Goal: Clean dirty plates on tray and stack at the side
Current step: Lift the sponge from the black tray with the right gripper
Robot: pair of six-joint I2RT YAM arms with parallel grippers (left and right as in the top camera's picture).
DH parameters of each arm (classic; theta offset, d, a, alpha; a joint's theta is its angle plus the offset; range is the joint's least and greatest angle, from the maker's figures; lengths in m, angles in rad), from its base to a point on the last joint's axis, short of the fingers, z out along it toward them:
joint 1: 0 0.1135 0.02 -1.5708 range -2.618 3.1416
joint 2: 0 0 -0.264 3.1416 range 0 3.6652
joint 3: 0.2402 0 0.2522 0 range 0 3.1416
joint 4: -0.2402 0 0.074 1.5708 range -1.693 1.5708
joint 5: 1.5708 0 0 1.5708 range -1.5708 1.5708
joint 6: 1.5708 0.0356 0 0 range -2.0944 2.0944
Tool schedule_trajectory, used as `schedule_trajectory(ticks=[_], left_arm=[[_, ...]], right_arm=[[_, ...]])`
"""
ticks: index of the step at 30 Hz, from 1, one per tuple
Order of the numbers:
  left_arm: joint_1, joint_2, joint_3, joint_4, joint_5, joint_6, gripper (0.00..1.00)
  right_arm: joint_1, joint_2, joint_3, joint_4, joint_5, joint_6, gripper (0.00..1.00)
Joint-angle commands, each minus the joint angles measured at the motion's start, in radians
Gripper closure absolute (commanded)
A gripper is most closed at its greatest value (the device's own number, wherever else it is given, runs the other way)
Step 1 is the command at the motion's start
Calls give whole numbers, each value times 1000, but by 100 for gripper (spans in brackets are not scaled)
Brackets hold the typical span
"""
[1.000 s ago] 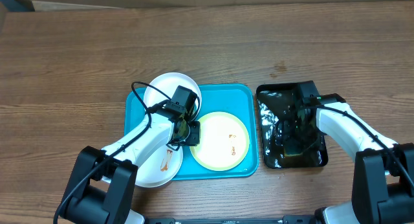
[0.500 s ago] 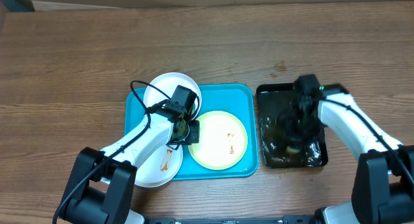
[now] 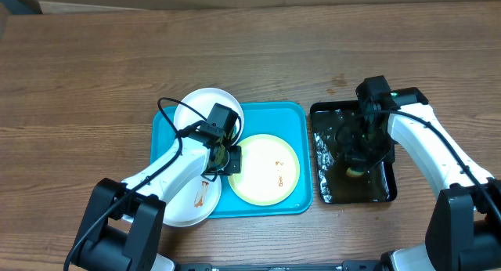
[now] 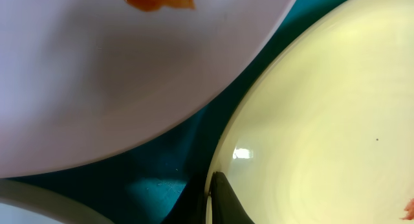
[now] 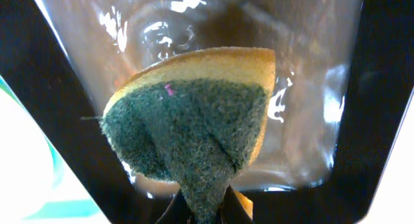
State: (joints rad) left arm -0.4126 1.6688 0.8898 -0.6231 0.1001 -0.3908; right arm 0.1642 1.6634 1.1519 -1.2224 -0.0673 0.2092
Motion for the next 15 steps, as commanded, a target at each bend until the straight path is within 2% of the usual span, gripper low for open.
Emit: schedule_trajectory(ticks=[1, 15], left_arm=[[-3, 11, -13, 0, -29, -6, 95], [-3, 11, -13, 0, -29, -6, 96]], right_arm=[[-2, -6, 6, -13, -3, 10, 96], [-2, -6, 0, 81, 43, 84, 96]])
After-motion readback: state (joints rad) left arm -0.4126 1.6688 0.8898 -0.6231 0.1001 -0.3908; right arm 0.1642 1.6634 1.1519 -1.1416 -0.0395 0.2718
